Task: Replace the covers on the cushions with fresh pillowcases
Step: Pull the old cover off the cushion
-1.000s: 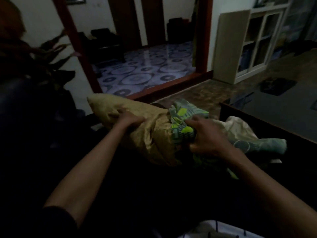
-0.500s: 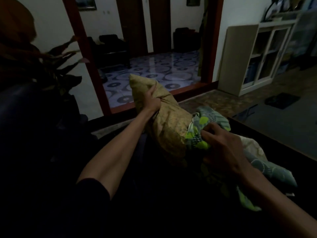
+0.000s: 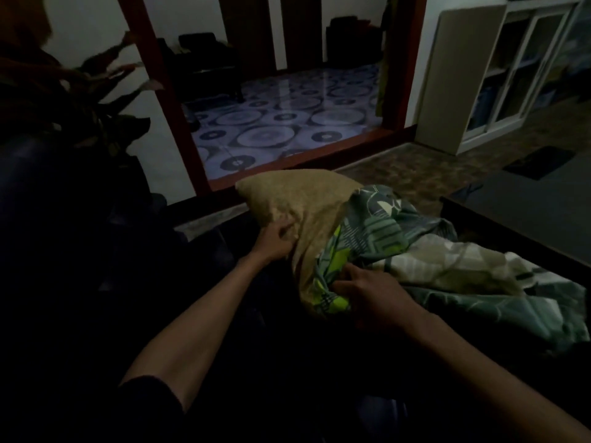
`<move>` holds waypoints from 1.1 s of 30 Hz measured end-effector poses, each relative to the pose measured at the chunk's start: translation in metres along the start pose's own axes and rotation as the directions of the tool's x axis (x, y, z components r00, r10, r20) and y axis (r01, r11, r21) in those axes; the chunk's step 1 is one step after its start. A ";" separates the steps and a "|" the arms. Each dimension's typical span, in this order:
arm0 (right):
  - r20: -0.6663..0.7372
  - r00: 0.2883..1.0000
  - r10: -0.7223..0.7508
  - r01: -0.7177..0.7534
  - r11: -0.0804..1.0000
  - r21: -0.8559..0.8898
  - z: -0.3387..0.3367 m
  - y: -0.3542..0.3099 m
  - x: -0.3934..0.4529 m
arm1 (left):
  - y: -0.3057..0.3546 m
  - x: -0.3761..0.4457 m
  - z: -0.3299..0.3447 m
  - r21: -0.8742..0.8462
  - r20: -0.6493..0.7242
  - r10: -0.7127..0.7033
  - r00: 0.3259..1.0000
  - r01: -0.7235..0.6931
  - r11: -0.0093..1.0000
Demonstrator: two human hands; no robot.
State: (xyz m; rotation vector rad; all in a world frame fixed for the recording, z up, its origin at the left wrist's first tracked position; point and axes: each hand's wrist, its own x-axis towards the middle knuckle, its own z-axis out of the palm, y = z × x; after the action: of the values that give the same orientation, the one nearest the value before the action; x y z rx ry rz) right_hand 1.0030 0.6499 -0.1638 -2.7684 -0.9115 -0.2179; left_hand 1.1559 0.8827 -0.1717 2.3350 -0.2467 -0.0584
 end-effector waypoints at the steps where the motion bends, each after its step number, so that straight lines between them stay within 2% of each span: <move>1: 0.056 0.998 -0.007 0.005 1.000 0.021 -0.001 -0.002 0.001 | -0.009 -0.006 0.002 0.030 0.027 -0.005 1.000 0.004 1.000; 3: 0.105 0.994 0.008 -0.019 0.994 0.106 -0.007 -0.004 -0.001 | -0.019 -0.016 0.008 0.039 0.013 0.005 1.000 -0.006 0.999; 6: 0.120 0.989 0.083 -0.113 0.956 0.270 -0.019 0.002 -0.017 | -0.016 -0.028 0.024 0.062 -0.078 0.008 0.997 -0.003 0.998; 9: 0.092 0.974 0.209 -0.228 0.901 0.369 -0.034 0.014 -0.040 | -0.003 -0.029 0.035 0.130 -0.069 -0.042 0.997 0.051 0.990; 12: 0.105 0.946 0.307 -0.324 0.869 0.374 -0.050 0.023 -0.067 | 0.004 -0.033 0.037 0.195 -0.057 -0.076 0.995 0.086 0.977; 17: 0.263 0.862 0.433 -0.493 0.839 0.232 -0.082 0.047 -0.117 | 0.010 -0.043 0.032 0.205 -0.048 -0.054 0.997 0.063 0.977; 19: 0.227 0.848 0.480 -0.527 0.810 0.257 -0.094 0.050 -0.126 | 0.018 -0.040 0.032 0.186 -0.064 -0.037 0.997 0.048 0.981; 21: 0.085 0.856 0.511 -0.504 0.783 0.365 -0.099 0.043 -0.120 | 0.041 -0.039 0.033 0.172 -0.113 0.015 0.993 0.005 0.985; 23: -0.033 0.819 0.572 -0.513 0.759 0.401 -0.093 0.037 -0.100 | 0.070 -0.040 0.034 0.106 -0.085 0.053 0.995 -0.044 0.993; 25: -0.041 0.770 0.637 -0.582 0.728 0.363 -0.077 0.036 -0.076 | 0.095 -0.046 0.037 -0.006 0.020 0.019 1.000 -0.019 1.000; 27: -0.015 0.761 0.649 -0.614 0.727 0.307 -0.054 0.039 -0.058 | 0.103 -0.054 0.047 0.060 0.090 0.031 0.995 -0.036 0.998; 29: -0.031 0.783 0.621 -0.594 0.761 0.263 -0.032 0.043 -0.050 | 0.092 -0.061 0.062 0.166 0.012 0.065 0.998 -0.066 0.984; 31: -0.056 0.781 0.623 -0.584 0.758 0.290 -0.020 0.045 -0.050 | 0.081 -0.065 0.068 0.200 -0.059 0.063 0.996 -0.050 0.979; 33: -0.020 0.773 0.634 -0.609 0.750 0.258 -0.026 0.049 -0.056 | 0.073 -0.058 0.056 0.192 0.023 0.007 1.000 -0.011 0.981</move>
State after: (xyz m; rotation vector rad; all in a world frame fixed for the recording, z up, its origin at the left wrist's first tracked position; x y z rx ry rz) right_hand 0.9857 0.5735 -0.1580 -2.6213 0.0565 -0.1253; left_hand 1.0807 0.8047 -0.1613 2.5261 -0.2846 -0.0581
